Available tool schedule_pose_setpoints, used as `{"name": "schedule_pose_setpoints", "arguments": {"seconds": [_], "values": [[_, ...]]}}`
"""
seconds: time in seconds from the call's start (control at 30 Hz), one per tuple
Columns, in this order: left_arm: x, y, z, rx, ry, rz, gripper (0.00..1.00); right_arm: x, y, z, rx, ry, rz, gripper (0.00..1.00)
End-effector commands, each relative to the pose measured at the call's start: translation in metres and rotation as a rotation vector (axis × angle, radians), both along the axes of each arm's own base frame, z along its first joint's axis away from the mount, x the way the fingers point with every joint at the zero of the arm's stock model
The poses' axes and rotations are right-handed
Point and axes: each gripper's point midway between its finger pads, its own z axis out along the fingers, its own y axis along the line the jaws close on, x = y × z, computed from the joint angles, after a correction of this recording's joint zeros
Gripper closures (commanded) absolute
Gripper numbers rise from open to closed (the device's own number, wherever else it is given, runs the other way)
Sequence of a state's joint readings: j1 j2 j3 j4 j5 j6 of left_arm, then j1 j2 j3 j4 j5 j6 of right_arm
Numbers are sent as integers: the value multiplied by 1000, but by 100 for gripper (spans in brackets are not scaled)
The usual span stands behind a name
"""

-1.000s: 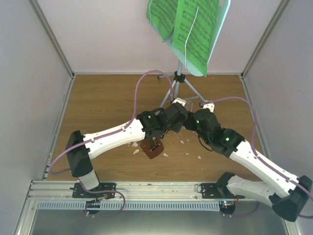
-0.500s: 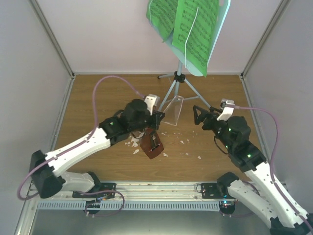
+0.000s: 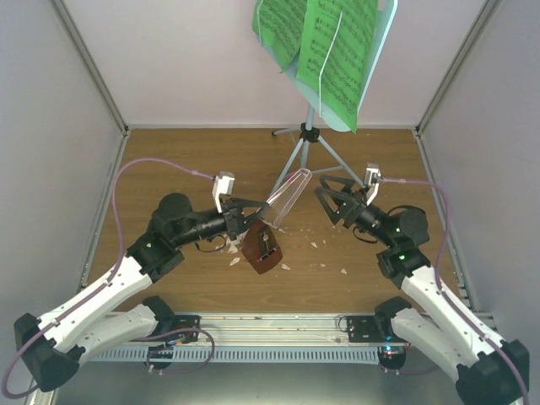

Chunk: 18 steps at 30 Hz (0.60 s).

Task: Pack up the instrument practice props

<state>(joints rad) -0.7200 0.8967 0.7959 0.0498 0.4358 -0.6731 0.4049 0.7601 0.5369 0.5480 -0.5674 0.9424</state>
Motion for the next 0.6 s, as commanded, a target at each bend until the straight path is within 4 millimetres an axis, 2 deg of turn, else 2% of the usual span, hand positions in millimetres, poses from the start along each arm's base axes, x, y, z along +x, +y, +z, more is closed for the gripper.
{"name": "schedule_pose_setpoints", "arguments": {"seconds": [0.0,0.2,0.37,0.57], "values": [[-25,7,54,-191,-108,-92,100,-48,15,59,133,-218,186,1],[-39,10,75,-267,-147,-146,100,-57,34,76,143,-277,217,0],[-39,13,77,-265,-162,-132,100,-67,56,90,165,-313,265,0],[-45,14,81,-281,-188,-150,100,-62,71,97,179,-297,246,0]]}}
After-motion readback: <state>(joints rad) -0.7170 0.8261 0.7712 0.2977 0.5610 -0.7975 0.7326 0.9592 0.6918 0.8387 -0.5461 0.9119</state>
